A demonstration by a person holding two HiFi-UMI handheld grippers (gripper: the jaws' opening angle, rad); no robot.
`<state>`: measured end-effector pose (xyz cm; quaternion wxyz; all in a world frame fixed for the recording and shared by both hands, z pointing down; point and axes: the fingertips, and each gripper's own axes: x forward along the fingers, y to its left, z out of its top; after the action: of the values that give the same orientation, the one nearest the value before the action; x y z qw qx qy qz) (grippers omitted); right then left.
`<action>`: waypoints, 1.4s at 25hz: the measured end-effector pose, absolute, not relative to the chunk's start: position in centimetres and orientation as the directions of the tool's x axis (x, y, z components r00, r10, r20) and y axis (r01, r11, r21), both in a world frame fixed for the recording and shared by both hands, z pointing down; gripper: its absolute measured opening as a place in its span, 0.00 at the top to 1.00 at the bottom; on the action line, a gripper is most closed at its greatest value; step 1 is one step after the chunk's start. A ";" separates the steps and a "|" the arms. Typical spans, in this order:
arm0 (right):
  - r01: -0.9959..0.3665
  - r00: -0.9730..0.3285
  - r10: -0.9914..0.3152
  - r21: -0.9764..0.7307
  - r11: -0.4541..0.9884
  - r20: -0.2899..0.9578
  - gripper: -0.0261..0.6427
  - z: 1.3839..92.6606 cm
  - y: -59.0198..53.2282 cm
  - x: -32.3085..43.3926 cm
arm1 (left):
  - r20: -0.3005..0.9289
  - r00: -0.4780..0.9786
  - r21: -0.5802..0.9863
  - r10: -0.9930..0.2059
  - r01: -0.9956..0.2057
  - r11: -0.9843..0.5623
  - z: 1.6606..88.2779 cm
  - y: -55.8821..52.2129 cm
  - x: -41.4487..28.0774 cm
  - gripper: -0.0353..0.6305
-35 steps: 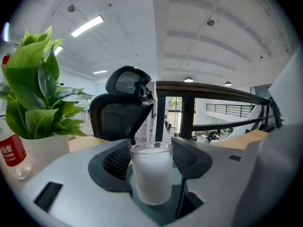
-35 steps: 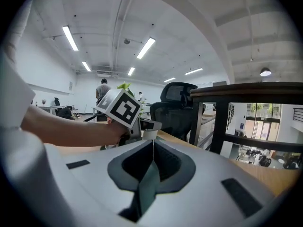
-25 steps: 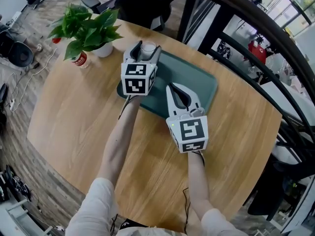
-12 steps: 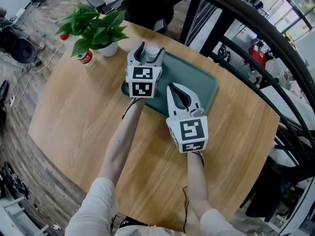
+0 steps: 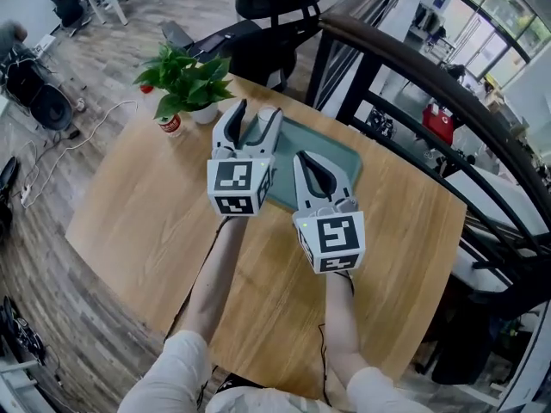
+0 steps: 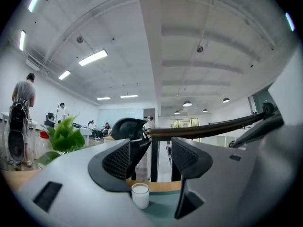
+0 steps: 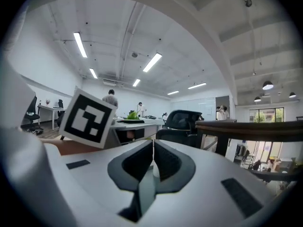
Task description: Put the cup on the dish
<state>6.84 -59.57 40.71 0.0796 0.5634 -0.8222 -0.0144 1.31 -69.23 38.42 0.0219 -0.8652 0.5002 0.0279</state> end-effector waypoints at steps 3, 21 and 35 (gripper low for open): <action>-0.927 -0.342 -0.937 0.138 0.349 0.067 0.93 36.9 -57.1 6.4 | -0.153 0.511 -0.020 -0.846 -0.858 -0.514 34.0 -64.1 0.0 0.55; -0.957 -0.282 -0.941 0.126 0.261 -0.188 0.93 23.6 -35.6 4.4 | -0.264 0.484 -0.061 -0.834 -0.871 -0.487 23.0 -37.0 -4.7 0.93; -0.963 -0.237 -0.951 0.175 0.203 -0.201 0.93 22.0 -29.4 3.8 | -0.294 0.575 -0.106 -0.764 -0.814 -0.572 21.3 -31.6 -2.0 0.93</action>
<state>3.77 -29.43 22.01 -0.0240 0.6174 -0.7751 -0.1322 -2.03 -31.63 21.29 0.1154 -0.8799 0.4481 0.1082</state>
